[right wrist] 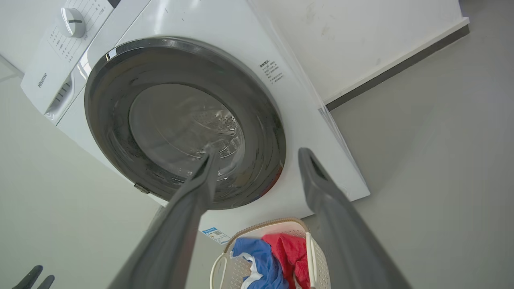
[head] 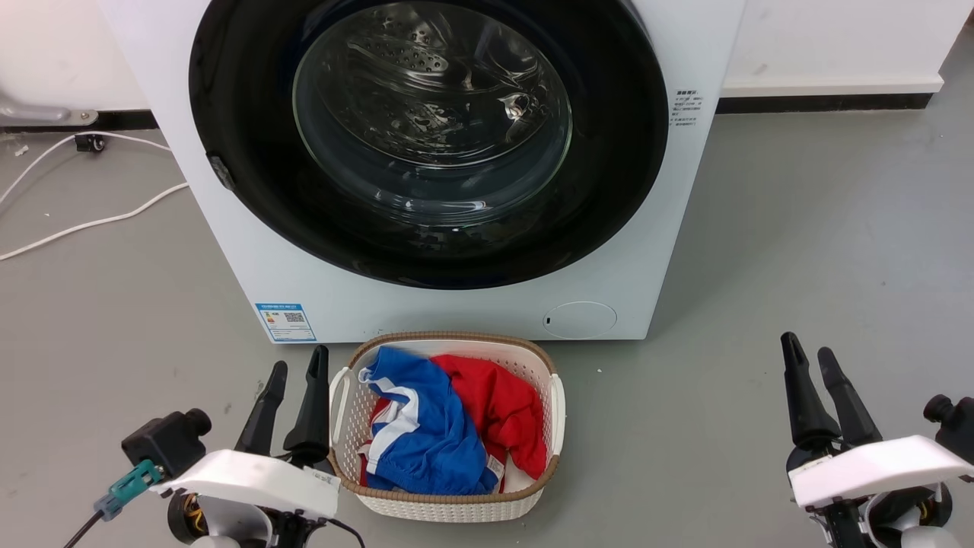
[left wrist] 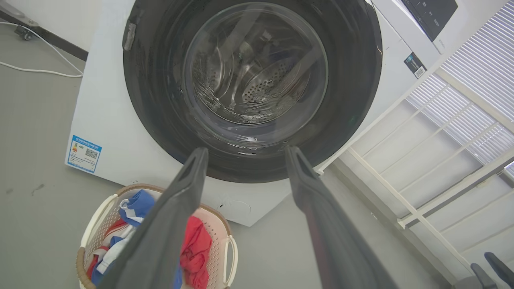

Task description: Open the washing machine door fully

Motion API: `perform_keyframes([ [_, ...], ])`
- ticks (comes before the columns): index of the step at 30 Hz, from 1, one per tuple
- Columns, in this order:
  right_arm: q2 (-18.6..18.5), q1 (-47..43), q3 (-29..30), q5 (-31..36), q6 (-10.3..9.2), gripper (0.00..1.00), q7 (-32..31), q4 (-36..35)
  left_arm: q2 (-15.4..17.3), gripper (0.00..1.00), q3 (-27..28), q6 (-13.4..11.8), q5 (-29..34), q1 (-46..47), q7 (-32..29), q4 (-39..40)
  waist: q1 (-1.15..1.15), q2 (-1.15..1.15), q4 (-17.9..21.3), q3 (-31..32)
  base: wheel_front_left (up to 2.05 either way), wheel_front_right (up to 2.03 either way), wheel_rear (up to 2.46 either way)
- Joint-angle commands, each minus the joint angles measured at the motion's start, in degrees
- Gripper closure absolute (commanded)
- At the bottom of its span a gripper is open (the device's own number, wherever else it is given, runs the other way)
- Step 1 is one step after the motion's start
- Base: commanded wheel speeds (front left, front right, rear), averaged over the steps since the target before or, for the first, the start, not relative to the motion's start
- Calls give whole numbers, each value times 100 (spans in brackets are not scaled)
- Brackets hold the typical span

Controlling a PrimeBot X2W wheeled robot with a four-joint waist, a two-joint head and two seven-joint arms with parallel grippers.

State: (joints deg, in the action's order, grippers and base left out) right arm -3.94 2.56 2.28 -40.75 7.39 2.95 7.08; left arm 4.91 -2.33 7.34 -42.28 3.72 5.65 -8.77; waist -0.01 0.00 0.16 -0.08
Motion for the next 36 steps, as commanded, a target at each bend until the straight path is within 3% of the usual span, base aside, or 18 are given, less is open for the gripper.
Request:
perform_keyframes([
  [1,-44,23,-17,275,8,0,-3,-112,78,0,-41,-4,306,62,68,44,0,0,1,0,0,0,0],
  [16,-30,-68,-49,1465,10,0,-15,-254,242,0,-288,-180,1517,114,309,68,0,0,-7,9,0,0,0],
  [36,22,-146,-73,2643,12,0,-11,-412,302,0,-436,-236,2468,143,572,-66,0,0,-10,8,0,0,0],
])
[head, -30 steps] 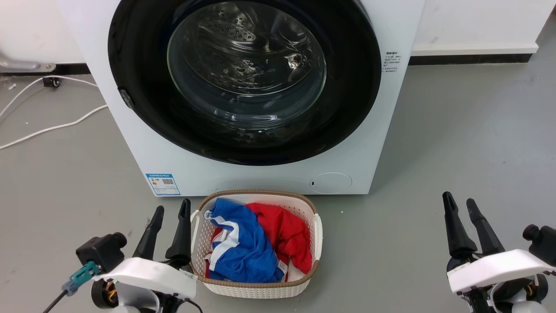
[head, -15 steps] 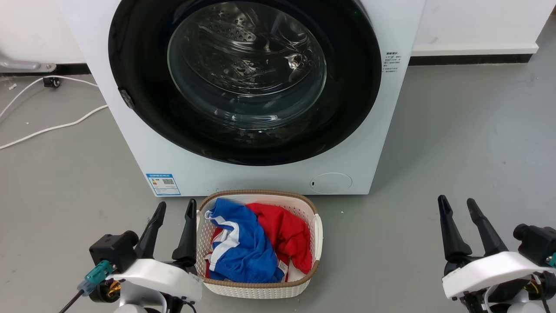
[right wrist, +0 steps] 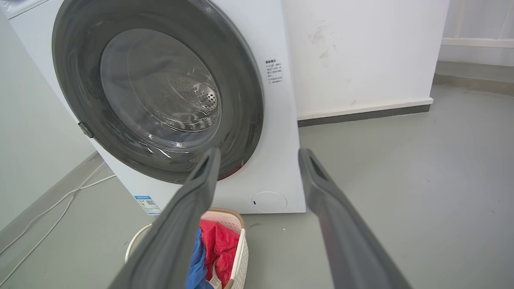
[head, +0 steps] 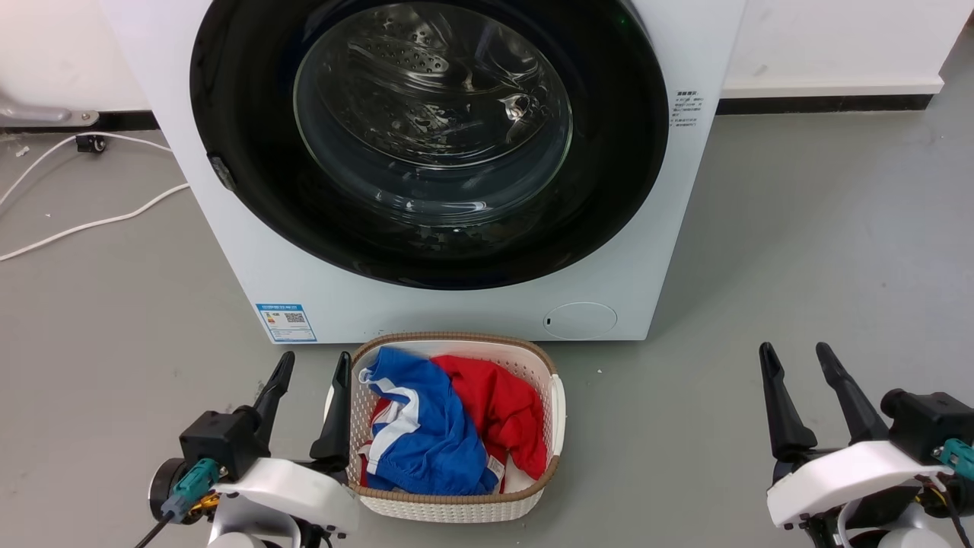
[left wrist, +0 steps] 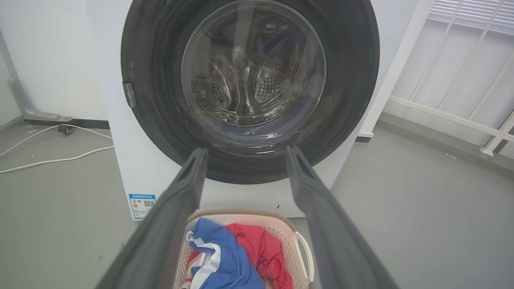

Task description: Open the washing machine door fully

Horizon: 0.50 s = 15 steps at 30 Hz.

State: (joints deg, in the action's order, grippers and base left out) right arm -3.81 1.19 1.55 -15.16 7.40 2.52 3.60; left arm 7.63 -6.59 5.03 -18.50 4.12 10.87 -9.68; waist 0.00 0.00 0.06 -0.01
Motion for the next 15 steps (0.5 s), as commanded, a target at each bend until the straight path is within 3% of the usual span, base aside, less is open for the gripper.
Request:
perform_keyframes([
  [1,11,-12,-5,140,11,0,37,-65,29,0,-12,-10,134,104,62,18,0,0,1,-1,0,0,0],
  [15,39,-61,-43,773,13,0,113,-47,19,0,-30,-55,727,113,222,-137,0,0,-2,20,0,0,0],
])
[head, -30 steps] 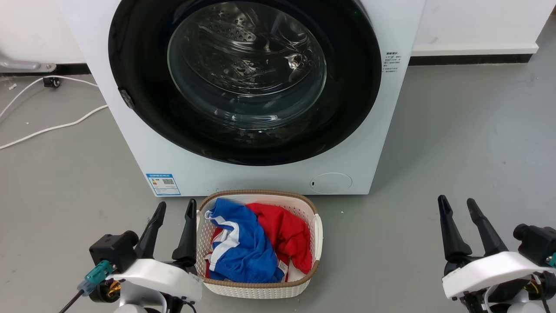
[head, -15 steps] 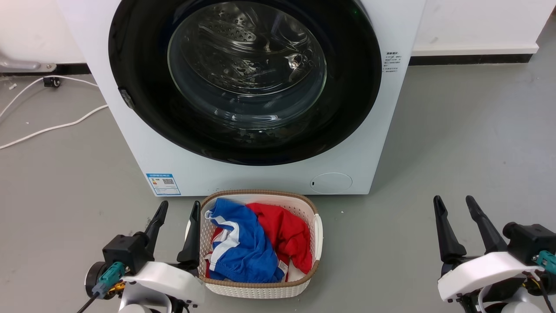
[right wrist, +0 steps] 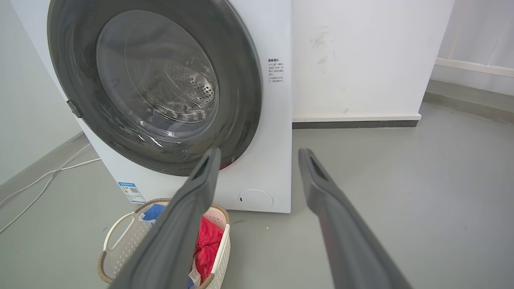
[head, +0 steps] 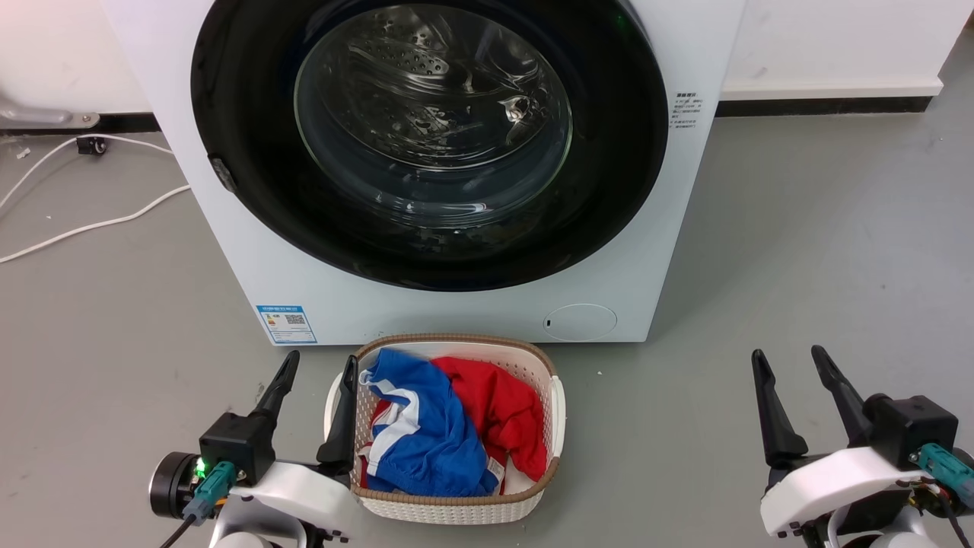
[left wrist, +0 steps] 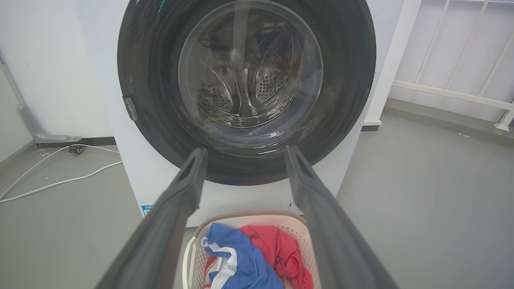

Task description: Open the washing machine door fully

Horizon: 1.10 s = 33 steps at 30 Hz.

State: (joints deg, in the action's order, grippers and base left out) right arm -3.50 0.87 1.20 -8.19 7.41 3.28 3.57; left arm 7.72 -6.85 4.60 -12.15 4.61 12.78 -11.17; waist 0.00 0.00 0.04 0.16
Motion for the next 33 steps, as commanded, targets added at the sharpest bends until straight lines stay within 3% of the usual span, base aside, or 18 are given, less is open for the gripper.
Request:
perform_keyframes([
  [1,10,-28,-5,122,12,0,41,-48,1,0,4,-8,114,63,47,5,0,0,1,8,0,0,0],
  [19,51,-92,28,631,13,0,197,-81,-151,0,162,108,563,62,255,-272,0,0,45,24,0,0,0],
  [31,61,-13,24,452,8,0,225,21,-249,0,295,119,467,22,243,-369,0,0,78,18,0,0,0],
  [32,61,-11,25,421,8,67,227,26,-256,0,303,115,470,14,243,-372,0,0,79,17,0,0,0],
  [33,62,-7,26,405,8,100,232,31,-265,0,306,114,474,10,243,-378,0,0,77,16,0,0,0],
])
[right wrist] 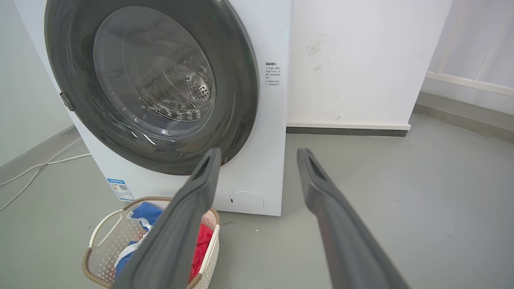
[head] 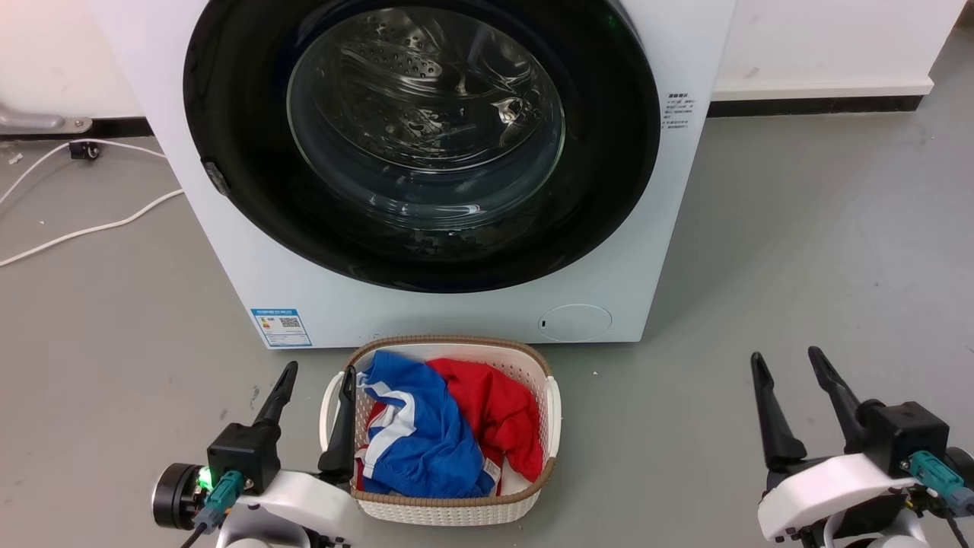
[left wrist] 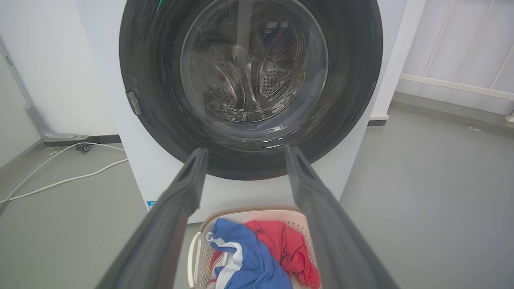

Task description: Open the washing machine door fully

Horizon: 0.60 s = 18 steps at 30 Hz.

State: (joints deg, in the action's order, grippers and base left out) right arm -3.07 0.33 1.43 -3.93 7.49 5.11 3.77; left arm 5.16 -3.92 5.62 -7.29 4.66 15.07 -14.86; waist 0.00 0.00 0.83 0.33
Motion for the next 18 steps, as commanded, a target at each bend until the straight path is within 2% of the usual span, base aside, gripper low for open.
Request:
perform_keyframes([
  [1,19,52,5,-47,1,100,41,14,-14,0,18,13,-9,4,15,-14,0,0,-4,-2,0,0,0],
  [10,20,191,137,-704,1,100,-55,192,-77,0,112,27,-56,43,14,23,0,0,-13,-42,0,0,0],
  [18,17,675,665,-1441,1,100,-18,612,-114,0,115,11,17,193,14,187,0,0,-39,-329,0,0,0],
])
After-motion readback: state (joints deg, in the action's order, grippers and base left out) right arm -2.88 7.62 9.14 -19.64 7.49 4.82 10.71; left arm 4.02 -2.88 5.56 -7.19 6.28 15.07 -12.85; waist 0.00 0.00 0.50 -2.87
